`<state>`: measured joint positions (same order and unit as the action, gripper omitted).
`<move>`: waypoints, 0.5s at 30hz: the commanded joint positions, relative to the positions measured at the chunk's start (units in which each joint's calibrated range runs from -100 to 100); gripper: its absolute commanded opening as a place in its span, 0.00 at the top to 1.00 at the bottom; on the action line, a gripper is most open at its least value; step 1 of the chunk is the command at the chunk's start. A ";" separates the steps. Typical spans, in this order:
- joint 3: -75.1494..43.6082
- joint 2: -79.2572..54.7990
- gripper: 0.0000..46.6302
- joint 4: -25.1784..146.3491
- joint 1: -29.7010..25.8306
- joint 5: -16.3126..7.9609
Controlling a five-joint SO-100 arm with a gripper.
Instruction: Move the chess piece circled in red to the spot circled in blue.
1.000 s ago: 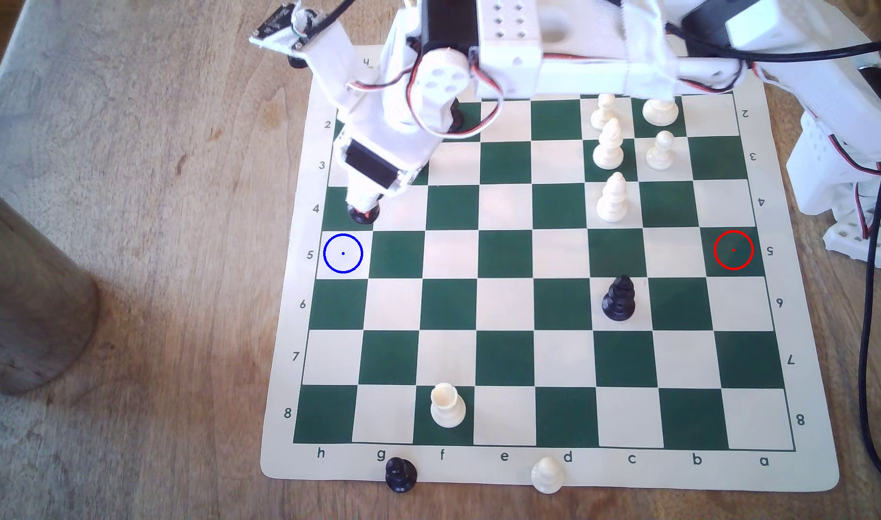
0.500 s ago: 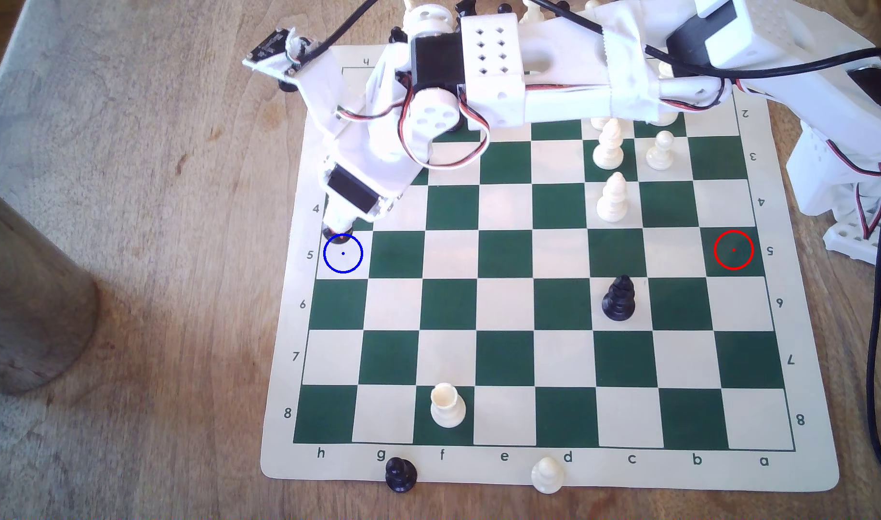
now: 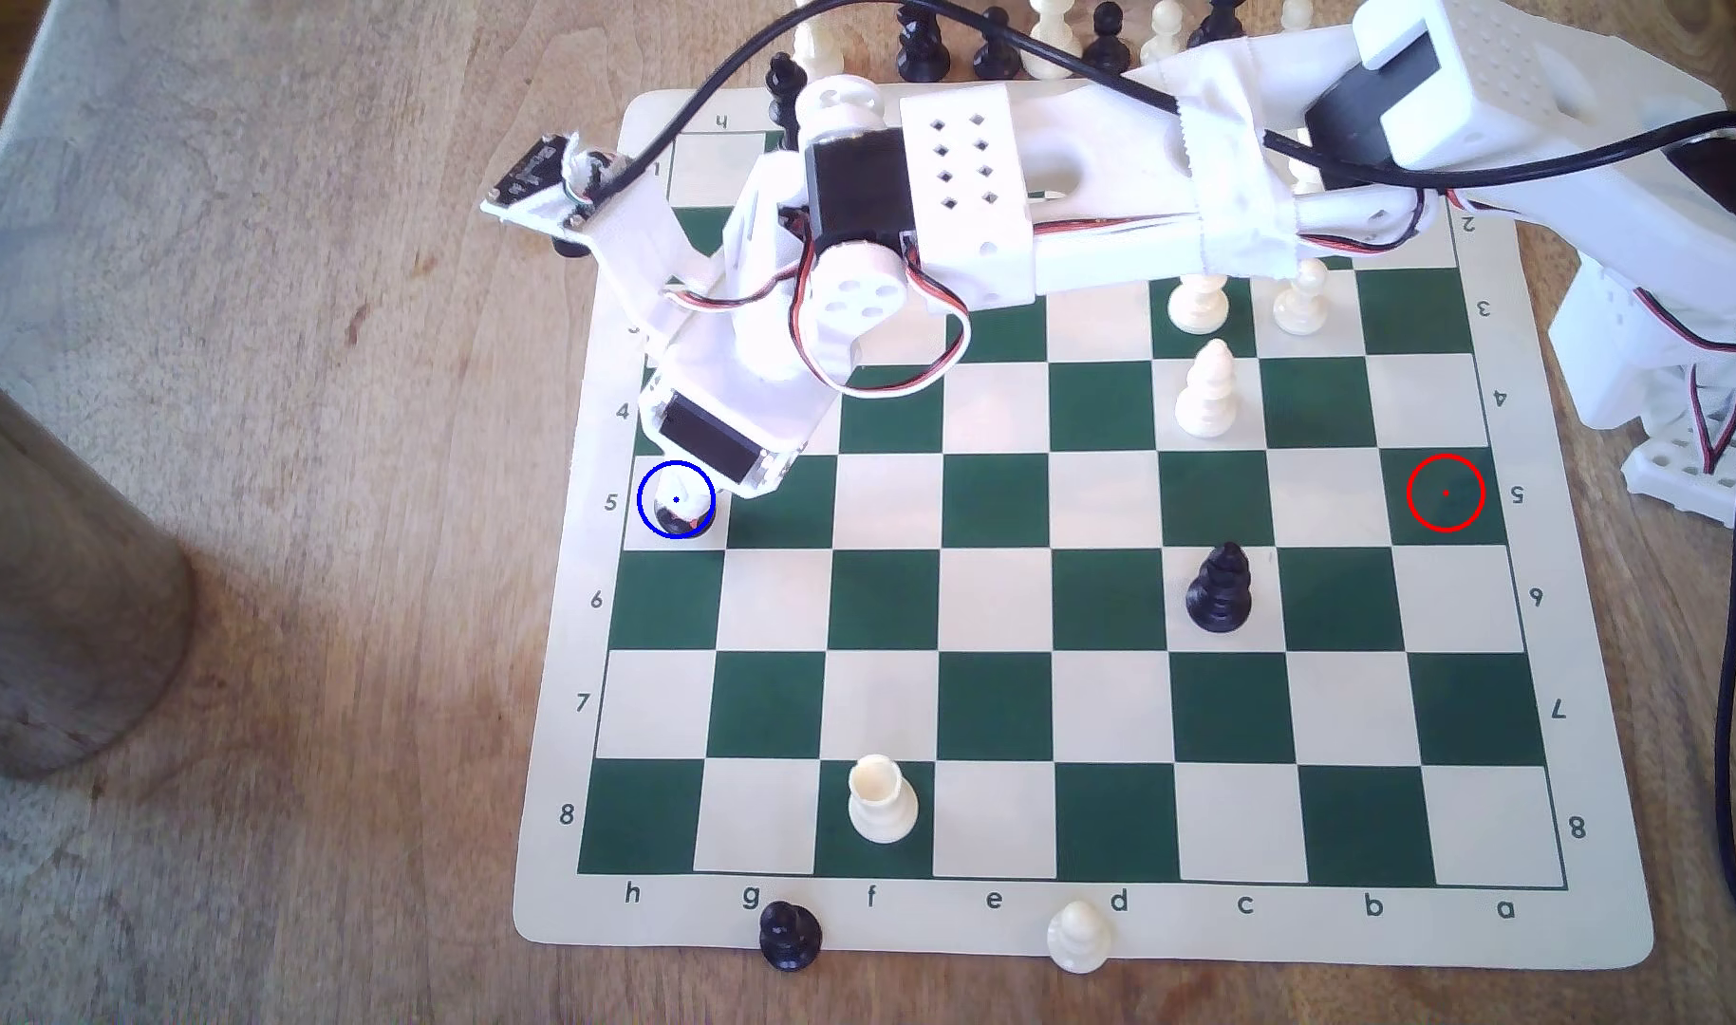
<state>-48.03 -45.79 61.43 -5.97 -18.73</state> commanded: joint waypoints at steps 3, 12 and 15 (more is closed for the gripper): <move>-6.54 0.97 1.00 -0.09 0.77 0.44; -6.54 -0.31 0.72 0.73 1.08 0.39; -6.54 -0.64 0.68 0.73 1.24 0.44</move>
<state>-50.11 -48.89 62.07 -5.24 -18.34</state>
